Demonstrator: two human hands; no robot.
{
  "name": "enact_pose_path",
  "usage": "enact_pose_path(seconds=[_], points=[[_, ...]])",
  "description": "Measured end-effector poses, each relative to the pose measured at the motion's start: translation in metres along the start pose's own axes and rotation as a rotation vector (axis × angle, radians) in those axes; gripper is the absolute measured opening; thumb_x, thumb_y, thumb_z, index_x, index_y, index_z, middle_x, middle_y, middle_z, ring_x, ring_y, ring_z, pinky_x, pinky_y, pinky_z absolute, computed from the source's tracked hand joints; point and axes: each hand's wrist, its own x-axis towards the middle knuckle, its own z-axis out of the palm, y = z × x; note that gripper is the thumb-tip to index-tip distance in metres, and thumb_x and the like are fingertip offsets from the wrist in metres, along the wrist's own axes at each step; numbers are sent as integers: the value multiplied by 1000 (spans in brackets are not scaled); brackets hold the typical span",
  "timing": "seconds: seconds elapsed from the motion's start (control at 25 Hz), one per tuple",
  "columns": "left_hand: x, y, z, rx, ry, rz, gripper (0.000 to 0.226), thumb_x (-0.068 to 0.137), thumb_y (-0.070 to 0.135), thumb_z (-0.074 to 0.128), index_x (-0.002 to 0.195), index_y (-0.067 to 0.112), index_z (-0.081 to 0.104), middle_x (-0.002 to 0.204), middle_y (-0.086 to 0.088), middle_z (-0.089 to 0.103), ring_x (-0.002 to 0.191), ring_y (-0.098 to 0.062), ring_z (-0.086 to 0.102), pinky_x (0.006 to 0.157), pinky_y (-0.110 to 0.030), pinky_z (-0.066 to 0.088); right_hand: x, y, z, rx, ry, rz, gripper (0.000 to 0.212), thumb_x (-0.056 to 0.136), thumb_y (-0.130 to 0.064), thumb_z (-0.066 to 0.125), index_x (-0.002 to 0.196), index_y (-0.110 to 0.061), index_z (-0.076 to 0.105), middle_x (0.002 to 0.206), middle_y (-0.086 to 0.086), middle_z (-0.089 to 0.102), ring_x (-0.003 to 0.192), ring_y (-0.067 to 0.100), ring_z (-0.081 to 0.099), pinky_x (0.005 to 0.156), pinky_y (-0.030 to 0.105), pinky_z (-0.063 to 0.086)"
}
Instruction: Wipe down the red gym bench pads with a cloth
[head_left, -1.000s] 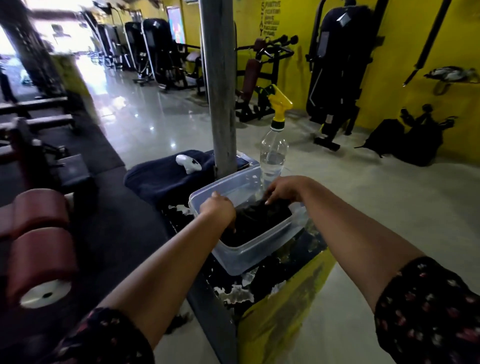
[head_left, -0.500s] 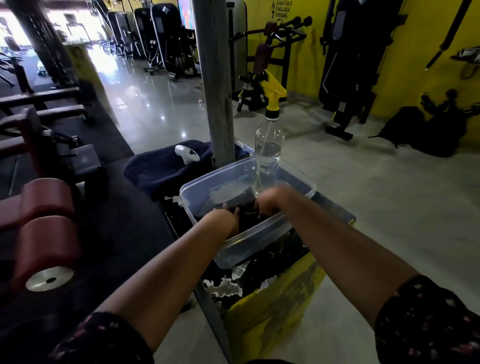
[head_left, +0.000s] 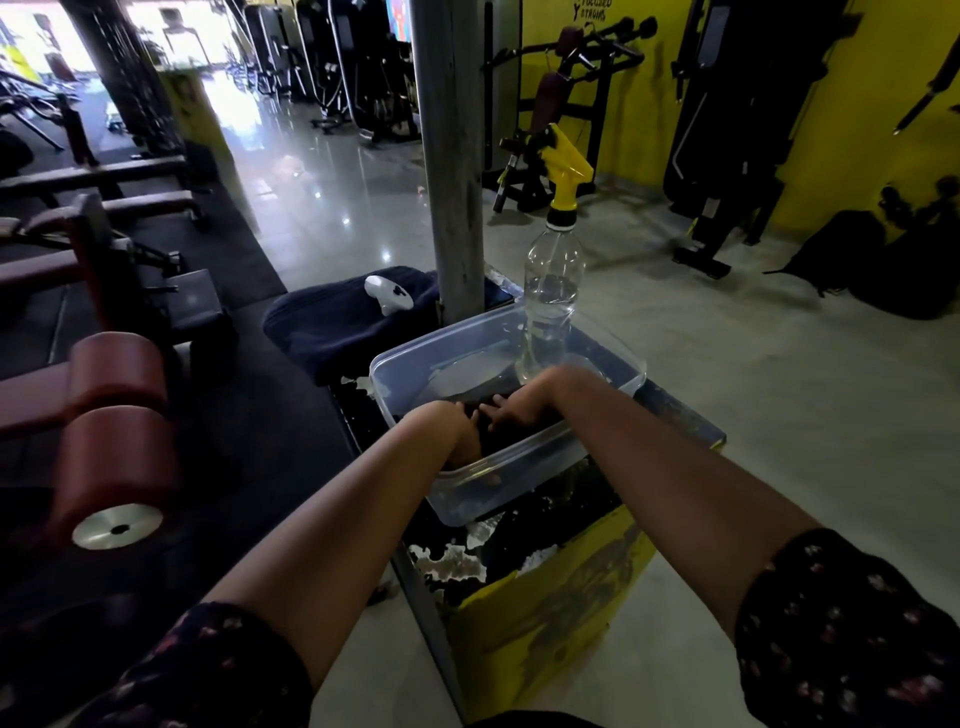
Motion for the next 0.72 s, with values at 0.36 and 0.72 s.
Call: enact_pose_path(seconds=[0.36, 0.72], points=[[4, 1, -1, -134, 79, -100, 55, 105, 38, 36, 151, 8, 29, 153, -15, 35, 141, -32, 32, 117, -42, 23, -8, 14, -4, -58, 188, -11, 45, 93, -29, 60, 132, -7, 55, 140, 14, 52, 130, 34, 46, 109, 45, 37], [41, -14, -1, -217, -94, -92, 100, 81, 69, 58, 156, 23, 10, 158, -8, 23, 138, -29, 33, 109, -39, 28, -11, 17, -5, 44, 55, 307, 73, 87, -52, 61, 147, -19, 38, 148, 10, 37, 133, 28, 40, 105, 39, 36]])
